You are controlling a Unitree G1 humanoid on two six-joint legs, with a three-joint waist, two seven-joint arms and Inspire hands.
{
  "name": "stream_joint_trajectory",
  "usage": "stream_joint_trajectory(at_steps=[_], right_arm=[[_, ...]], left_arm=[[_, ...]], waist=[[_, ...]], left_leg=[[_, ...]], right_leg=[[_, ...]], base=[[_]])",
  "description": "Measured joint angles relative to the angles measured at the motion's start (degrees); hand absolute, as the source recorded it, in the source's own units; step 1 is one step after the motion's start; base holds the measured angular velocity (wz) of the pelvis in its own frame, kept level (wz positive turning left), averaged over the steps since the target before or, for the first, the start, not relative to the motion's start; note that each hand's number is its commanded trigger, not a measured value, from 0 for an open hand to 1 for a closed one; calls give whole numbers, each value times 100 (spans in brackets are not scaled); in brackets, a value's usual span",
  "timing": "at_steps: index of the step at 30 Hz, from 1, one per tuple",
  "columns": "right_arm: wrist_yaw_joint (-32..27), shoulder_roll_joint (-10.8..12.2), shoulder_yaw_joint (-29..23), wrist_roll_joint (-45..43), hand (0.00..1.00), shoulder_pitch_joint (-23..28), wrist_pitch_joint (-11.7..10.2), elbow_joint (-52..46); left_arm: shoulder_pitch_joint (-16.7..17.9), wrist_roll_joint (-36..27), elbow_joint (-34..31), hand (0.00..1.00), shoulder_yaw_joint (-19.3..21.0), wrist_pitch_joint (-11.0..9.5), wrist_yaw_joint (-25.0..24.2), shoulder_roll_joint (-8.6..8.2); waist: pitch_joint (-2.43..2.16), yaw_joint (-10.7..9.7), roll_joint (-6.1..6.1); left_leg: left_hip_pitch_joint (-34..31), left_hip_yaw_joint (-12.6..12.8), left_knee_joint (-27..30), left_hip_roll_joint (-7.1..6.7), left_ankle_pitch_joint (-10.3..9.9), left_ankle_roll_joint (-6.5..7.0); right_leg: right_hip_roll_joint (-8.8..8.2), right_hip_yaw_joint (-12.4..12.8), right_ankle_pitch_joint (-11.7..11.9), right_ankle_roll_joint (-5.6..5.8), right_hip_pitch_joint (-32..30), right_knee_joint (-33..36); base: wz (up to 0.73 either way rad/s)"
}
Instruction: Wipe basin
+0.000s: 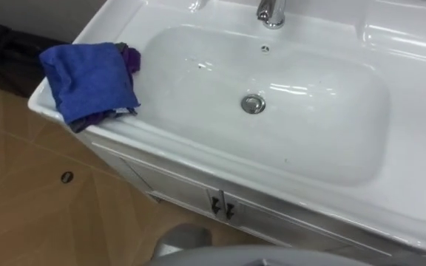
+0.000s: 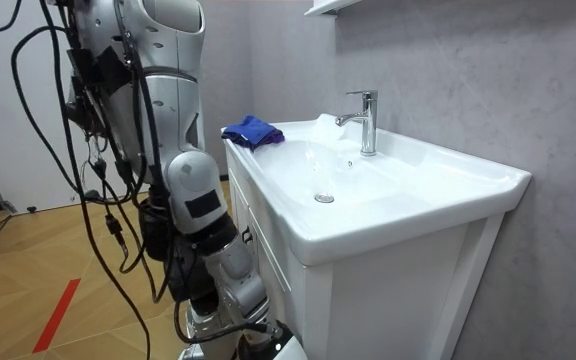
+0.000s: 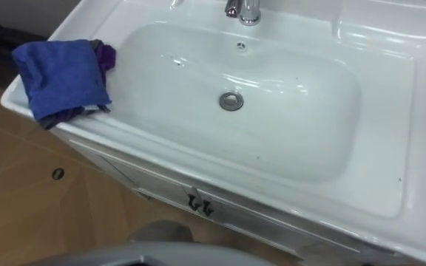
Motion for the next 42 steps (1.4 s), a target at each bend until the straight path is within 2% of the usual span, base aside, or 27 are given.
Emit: stream_joint_trajectory(at_steps=[3,5,9,12,13,18,22,26,30,36,38,42], right_arm=[[25,-8,-25,0,0,-8,-58,6],[37,-13,-26,-111,0,-29,-66,6],[124,-28,-22,-288,0,-40,-151,-8],[236,-27,-7,-308,0,-56,-209,3],[245,-29,-1,-306,0,-62,-271,7],[318,-24,57,-358,0,-66,-319,157],[303,-18,34,-454,0,-90,-310,163],[287,5,40,-415,0,-148,-303,152],[291,56,89,-422,0,-252,-275,165],[279,96,133,-535,0,-515,-241,151],[231,105,246,-562,0,-598,-235,152],[160,134,323,-577,0,-620,-186,152]], left_arm=[[-40,-10,803,0,-153,-41,-5,-1],[-5,-10,1405,0,-374,-41,-75,-2],[86,28,1893,0,-671,9,-382,-11],[45,409,2331,0,-842,64,-653,-15],[44,559,2432,0,-983,101,-767,-35],[-172,1158,2630,0,-1462,143,-1302,-57],[-523,1500,2886,0,-1618,154,-1714,-74],[-892,1823,3032,0,-1617,190,-1976,-74],[-935,2017,3053,0,-1701,280,-2121,-72],[-1180,2223,3304,0,-1727,356,-2443,-53],[-1254,2232,3383,0,-1773,420,-2587,-55],[-1448,2231,3418,0,-1856,568,-2657,-54]], waist=[[5,-21,-8],[10,-45,-15],[1,-174,-49],[-18,-315,-134],[-20,-352,-181],[5,-584,-357],[11,-783,-394],[-1,-791,-469],[10,-805,-583],[16,-793,-662],[13,-777,-671],[15,-785,-698]], left_leg=[[14,10,-3,4,0,0],[100,69,-87,7,0,0],[110,76,-71,5,1,0],[213,138,-166,1,23,8],[261,227,-225,5,42,12],[292,272,-250,6,41,12],[261,620,-217,101,25,37],[185,888,-229,183,21,44],[195,1026,-258,194,17,50],[106,1316,-210,327,-81,175],[141,1533,-212,413,-131,236],[160,1566,-230,408,-206,322]], right_leg=[[-17,7,-23,-11,-11,61],[-46,99,-49,-16,-13,129],[-55,123,-65,-15,-15,147],[-68,222,-65,-16,2,144],[-70,298,-65,-16,3,132],[-68,362,-63,-15,15,112],[-66,430,-57,-16,-15,108],[-51,542,-16,-27,-181,121],[-37,663,26,-6,-207,71],[81,768,235,57,-208,-216],[86,847,294,110,-199,-260],[69,895,364,199,-183,-261]], base=[[-2],[-15],[-3],[-8],[-19],[-6],[-13],[-16],[-15],[-10],[-17],[-8]])
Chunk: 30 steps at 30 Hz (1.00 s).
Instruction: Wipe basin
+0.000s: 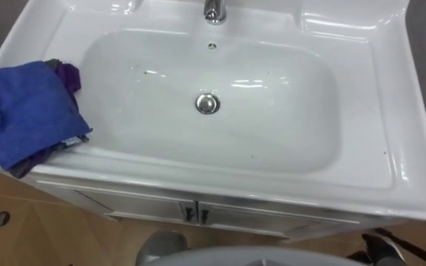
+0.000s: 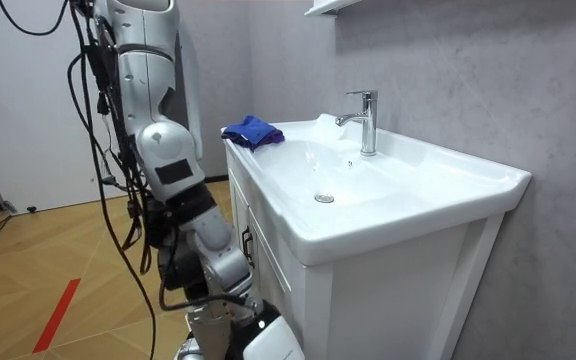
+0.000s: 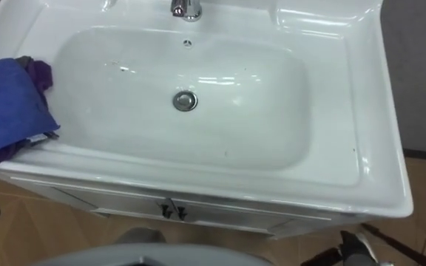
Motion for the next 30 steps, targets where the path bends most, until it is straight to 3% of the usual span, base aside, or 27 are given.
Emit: stream_joint_trajectory(at_steps=[5,12,17,25,30], right_arm=[[-56,52,2,-7,0,2,135,-22],[-55,76,-56,-33,0,98,195,-23],[-49,80,-51,-137,0,216,267,-23],[33,215,-55,-137,0,318,392,17],[118,253,-56,-156,0,364,445,70]], left_arm=[[-84,-7,-2,0,-1,79,-1,5],[-110,217,0,0,-152,250,-124,30],[-138,549,1,0,-434,421,-353,57],[-252,683,-6,0,-652,549,-627,129],[-277,1199,-10,0,-686,566,-649,127]], waist=[[9,-27,-57],[-5,-209,-36],[-7,-331,107],[0,-570,218],[2,-655,255]], left_leg=[[96,114,-27,-13,-54,101],[150,201,11,-19,-126,233],[210,280,17,-26,-165,330],[264,415,-30,-50,-172,381],[446,536,-206,-89,-150,391]], right_leg=[[-1,218,165,127,20,-11],[1,238,296,212,39,2],[23,577,384,258,38,8],[-14,709,388,264,-8,10],[-42,828,388,265,20,21]], base=[[-17],[-9],[-7],[-9],[-14]])
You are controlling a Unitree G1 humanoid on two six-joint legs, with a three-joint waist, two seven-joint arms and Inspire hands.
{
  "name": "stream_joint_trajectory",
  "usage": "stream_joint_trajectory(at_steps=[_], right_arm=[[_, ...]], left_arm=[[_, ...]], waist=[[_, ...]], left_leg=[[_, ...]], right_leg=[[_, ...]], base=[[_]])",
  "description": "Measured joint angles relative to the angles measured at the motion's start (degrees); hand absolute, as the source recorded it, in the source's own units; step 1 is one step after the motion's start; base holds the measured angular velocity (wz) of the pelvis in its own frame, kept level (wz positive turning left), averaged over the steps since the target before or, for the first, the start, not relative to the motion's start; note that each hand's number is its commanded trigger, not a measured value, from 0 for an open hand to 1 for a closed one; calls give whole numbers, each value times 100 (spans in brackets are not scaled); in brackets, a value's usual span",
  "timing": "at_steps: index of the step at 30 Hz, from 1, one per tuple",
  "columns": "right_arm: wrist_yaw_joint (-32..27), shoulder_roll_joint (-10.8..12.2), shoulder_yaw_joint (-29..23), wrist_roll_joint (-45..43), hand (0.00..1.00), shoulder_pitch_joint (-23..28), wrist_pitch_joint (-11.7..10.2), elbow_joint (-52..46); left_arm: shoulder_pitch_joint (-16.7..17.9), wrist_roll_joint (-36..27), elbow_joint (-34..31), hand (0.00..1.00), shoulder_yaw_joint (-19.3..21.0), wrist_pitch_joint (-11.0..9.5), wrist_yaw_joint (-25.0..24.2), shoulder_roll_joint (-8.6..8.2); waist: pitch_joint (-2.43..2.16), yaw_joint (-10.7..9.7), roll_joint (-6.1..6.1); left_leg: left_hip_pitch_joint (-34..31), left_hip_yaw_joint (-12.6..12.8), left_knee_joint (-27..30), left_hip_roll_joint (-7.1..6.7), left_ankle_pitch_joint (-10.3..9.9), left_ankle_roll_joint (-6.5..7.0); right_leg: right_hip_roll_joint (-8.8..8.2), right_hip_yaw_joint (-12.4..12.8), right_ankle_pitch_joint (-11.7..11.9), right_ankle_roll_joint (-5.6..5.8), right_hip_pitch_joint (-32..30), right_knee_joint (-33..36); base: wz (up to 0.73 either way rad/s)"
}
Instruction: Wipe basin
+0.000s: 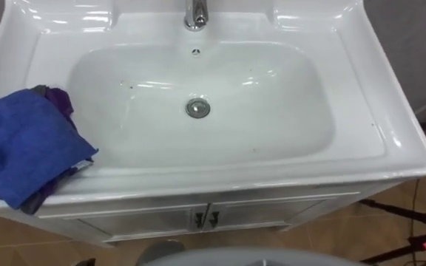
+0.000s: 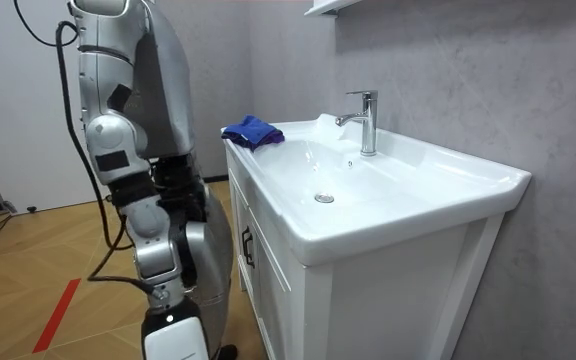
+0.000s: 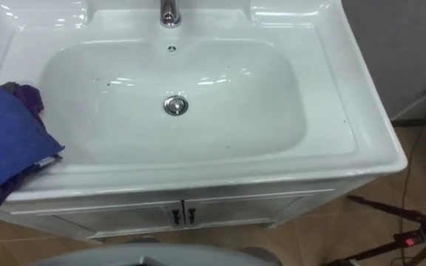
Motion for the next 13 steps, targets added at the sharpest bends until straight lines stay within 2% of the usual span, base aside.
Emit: stream_joint_trajectory(at_steps=[1,4,8,13], right_arm=[[57,1,1,-35,0,30,2,0],[175,4,2,-51,0,137,7,109],[327,16,2,-4,0,177,135,132],[424,30,2,-10,0,121,143,127]], left_arm=[[11,136,1,0,-44,10,-2,0],[12,325,5,0,-75,41,-75,-7],[34,362,3,0,-80,166,-134,-9],[15,590,2,0,-83,195,-252,-9]], waist=[[-7,-15,31],[8,-50,62],[-4,-58,107],[-5,-119,87]], left_leg=[[21,7,-24,-11,5,6],[173,61,-181,-56,43,12],[293,121,-309,-97,51,19],[352,131,-365,-127,54,29]], right_leg=[[-10,14,2,3,2,0],[-28,101,8,13,66,-11],[-47,186,6,17,90,9],[-65,189,-2,31,81,24]], base=[[-8],[-7],[-8],[-10]])
